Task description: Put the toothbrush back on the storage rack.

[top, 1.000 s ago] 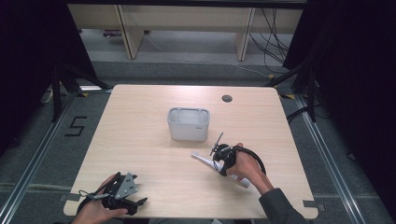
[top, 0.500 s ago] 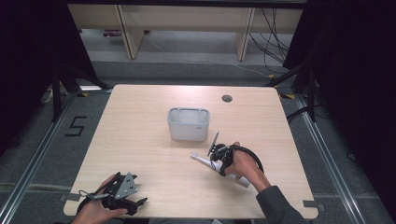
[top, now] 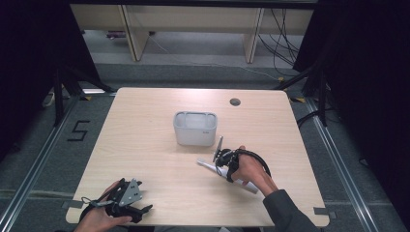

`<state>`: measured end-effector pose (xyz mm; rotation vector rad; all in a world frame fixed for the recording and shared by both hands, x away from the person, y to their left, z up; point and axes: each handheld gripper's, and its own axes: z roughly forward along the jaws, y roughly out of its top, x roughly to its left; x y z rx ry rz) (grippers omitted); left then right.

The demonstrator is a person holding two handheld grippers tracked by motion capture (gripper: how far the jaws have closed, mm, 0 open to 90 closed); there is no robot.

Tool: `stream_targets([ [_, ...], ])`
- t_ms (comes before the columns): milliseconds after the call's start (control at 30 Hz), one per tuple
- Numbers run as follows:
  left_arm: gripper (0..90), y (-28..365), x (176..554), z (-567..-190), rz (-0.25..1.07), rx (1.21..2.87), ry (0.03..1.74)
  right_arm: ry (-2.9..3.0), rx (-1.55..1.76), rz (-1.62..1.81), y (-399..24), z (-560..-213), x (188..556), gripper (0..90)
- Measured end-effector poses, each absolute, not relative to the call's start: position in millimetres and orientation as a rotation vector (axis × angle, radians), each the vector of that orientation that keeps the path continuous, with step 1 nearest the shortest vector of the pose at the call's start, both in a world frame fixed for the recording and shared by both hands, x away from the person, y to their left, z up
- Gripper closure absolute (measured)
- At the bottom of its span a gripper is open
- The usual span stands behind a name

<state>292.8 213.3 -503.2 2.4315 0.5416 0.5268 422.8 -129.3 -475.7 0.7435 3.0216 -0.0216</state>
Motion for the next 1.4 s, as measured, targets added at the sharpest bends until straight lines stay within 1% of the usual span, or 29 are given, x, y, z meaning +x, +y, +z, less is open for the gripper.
stream_targets([
  [233, 16.3, 214, 293, -503, 0.529, 2.431, 0.541, 3.023, 0.758, -0.046, -128, -476, 424, 66.7],
  [767, 16.4, 214, 293, -503, 0.526, 2.43, 0.542, 3.016, 0.786, 0.047, -140, -474, 421, 66.9],
  [800, 16.3, 214, 293, -503, 0.527, 2.431, 0.542, 3.012, 0.773, 0.054, -141, -473, 421, 66.9],
  [833, 16.3, 214, 293, -503, 0.527, 2.431, 0.542, 2.996, 0.83, 0.045, -141, -471, 418, 66.9],
  [867, 16.3, 214, 293, -503, 0.527, 2.431, 0.541, 3.001, 0.78, 0.072, -144, -470, 420, 66.9],
  [1200, 16.3, 214, 293, -503, 0.526, 2.426, 0.551, 2.949, 0.83, 0.198, -155, -453, 411, 67.0],
  [1400, 16.4, 214, 293, -503, 0.522, 2.428, 0.551, 2.902, 0.832, 0.35, -166, -442, 406, 67.0],
])
